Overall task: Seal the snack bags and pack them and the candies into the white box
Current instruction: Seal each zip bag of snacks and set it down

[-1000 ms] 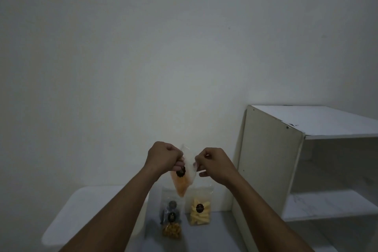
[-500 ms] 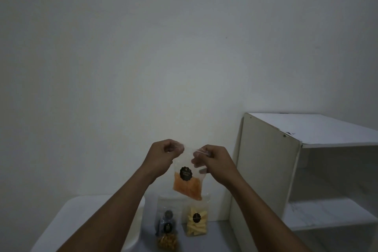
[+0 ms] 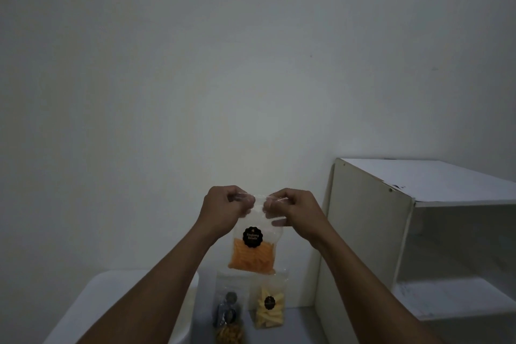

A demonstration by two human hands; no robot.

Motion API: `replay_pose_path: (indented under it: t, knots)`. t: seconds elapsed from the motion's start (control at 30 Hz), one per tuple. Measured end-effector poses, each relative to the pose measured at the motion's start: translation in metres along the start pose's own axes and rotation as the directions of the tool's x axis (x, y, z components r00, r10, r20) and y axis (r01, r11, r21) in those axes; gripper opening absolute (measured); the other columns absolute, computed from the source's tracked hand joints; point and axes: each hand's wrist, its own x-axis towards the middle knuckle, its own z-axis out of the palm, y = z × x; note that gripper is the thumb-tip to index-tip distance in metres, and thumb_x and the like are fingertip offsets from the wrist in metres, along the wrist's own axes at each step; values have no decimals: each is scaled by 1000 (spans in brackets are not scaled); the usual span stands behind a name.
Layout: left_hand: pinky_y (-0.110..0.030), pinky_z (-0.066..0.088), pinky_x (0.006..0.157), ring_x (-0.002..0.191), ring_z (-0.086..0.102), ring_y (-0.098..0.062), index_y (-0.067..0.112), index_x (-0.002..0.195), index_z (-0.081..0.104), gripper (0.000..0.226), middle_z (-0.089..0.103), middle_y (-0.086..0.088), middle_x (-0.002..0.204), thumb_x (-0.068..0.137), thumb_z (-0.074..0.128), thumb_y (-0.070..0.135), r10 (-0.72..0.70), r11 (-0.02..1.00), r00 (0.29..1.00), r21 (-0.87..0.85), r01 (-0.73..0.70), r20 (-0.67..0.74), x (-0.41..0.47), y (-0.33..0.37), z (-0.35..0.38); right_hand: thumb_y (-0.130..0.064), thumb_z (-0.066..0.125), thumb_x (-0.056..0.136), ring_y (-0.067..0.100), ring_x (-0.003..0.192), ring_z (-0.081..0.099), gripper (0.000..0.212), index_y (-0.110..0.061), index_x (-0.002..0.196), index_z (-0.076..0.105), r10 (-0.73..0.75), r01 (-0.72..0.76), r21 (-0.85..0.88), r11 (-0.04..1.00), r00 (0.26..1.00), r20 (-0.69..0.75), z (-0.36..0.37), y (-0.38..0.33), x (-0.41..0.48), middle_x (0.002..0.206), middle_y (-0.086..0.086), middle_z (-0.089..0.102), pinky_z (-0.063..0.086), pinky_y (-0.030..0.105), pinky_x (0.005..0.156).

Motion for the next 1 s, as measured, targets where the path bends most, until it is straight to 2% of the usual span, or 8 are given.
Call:
replay_pose_path:
  t: [0.1, 0.23, 0.47, 0.57, 0.67, 0.83, 1.0]
  knots:
    - [-32, 60, 76, 76, 73, -22, 9, 81, 76, 6, 75, -8, 76, 84, 75, 14, -3, 1000, 999, -29, 1, -45, 1, -1, -1, -5, 67, 91, 24, 76, 74, 7, -2, 86, 70, -22, 23, 28, 999, 1000, -15, -1, 3, 0, 84, 16, 76, 60, 34, 70]
    - [-33, 60, 74, 78, 71, -18, 9, 91, 76, 13, 76, -8, 86, 86, 74, 20, -64, 991, 995, -113, 72, 71, -2, 5, -2, -3, 66, 90, 24, 72, 74, 8, -1, 84, 70, -66, 65, -43, 997, 998, -22, -6, 1, 5, 80, 15, 76, 60, 35, 71]
    - [-37, 57, 80, 71, 70, -18, 12, 81, 77, 11, 77, -4, 74, 84, 76, 22, 6, 1000, 1000, 9, -6, -6, 3, 7, 1, -9, 65, 93, 17, 78, 71, 9, -2, 90, 70, -54, 56, -43, 998, 997, 49, -1, -6, 6, 85, 12, 75, 60, 30, 69]
    - [-38, 60, 83, 83, 73, -25, 10, 89, 77, 13, 77, -6, 81, 85, 75, 22, -10, 997, 999, -81, 12, 31, 1, 8, 5, -8, 65, 92, 16, 72, 69, 9, -2, 87, 70, -97, 96, -113, 989, 995, -1, -3, -6, 9, 81, 12, 74, 59, 28, 70]
    - [-37, 61, 82, 88, 73, -25, 6, 93, 75, 13, 77, -10, 88, 89, 71, 17, -80, 980, 995, -179, 91, 66, 0, 11, 4, -11, 67, 92, 16, 70, 69, 10, -5, 85, 72, -126, 119, -165, 979, 991, -33, -4, -8, 11, 80, 10, 75, 59, 31, 72]
    - [-35, 58, 80, 72, 72, -18, 10, 83, 77, 11, 76, -3, 74, 85, 74, 20, 12, 1000, 998, -8, -13, -64, 9, 11, -1, -12, 67, 92, 19, 78, 72, 8, -5, 93, 70, -67, 67, -32, 997, 998, 7, -2, -10, 10, 88, 14, 75, 61, 34, 73]
    - [-37, 59, 83, 75, 72, -16, 8, 91, 77, 14, 77, -8, 82, 85, 75, 21, -2, 993, 999, -115, -3, -43, 5, 14, -3, -8, 63, 95, 22, 81, 73, 9, -4, 88, 68, -49, 52, 44, 998, 997, -64, -5, -11, 10, 89, 16, 76, 61, 34, 73]
